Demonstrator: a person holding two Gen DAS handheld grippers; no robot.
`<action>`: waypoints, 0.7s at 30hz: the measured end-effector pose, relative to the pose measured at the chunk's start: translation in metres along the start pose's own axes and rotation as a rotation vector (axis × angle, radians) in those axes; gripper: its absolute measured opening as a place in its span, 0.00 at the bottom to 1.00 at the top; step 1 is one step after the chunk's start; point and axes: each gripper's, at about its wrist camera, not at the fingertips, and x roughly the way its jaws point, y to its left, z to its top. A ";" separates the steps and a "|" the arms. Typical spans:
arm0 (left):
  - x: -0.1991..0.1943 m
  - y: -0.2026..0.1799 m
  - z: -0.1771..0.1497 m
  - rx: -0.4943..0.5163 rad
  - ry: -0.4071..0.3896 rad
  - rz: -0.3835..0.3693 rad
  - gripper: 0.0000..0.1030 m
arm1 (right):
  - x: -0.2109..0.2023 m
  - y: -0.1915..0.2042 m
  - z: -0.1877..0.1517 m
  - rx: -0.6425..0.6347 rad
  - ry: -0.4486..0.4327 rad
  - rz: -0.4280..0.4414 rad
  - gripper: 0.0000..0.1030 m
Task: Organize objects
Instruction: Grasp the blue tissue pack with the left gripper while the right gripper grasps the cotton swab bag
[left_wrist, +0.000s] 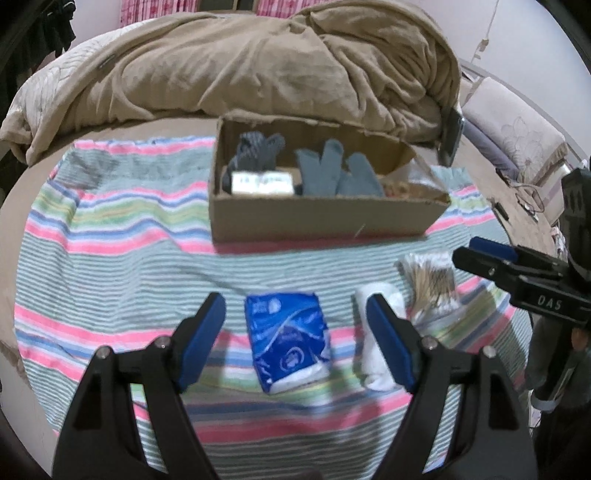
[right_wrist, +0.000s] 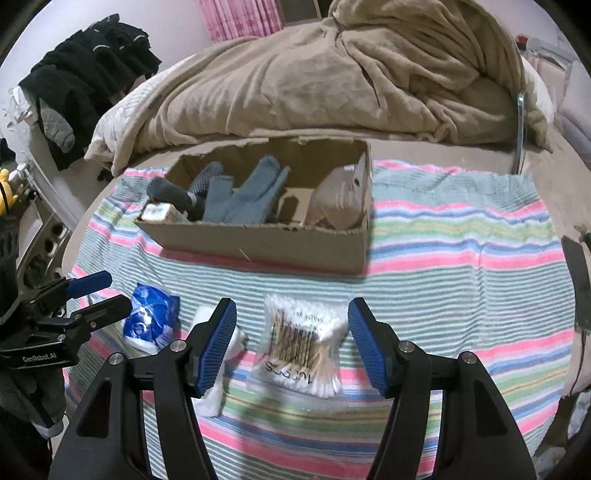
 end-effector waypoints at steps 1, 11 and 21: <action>0.003 0.000 -0.002 -0.001 0.008 0.001 0.78 | 0.002 -0.001 -0.001 0.002 0.005 0.000 0.64; 0.032 -0.002 -0.018 0.001 0.090 0.003 0.78 | 0.024 -0.003 -0.014 -0.002 0.060 -0.018 0.64; 0.050 -0.011 -0.030 0.064 0.099 0.069 0.78 | 0.044 0.000 -0.024 -0.021 0.099 -0.048 0.64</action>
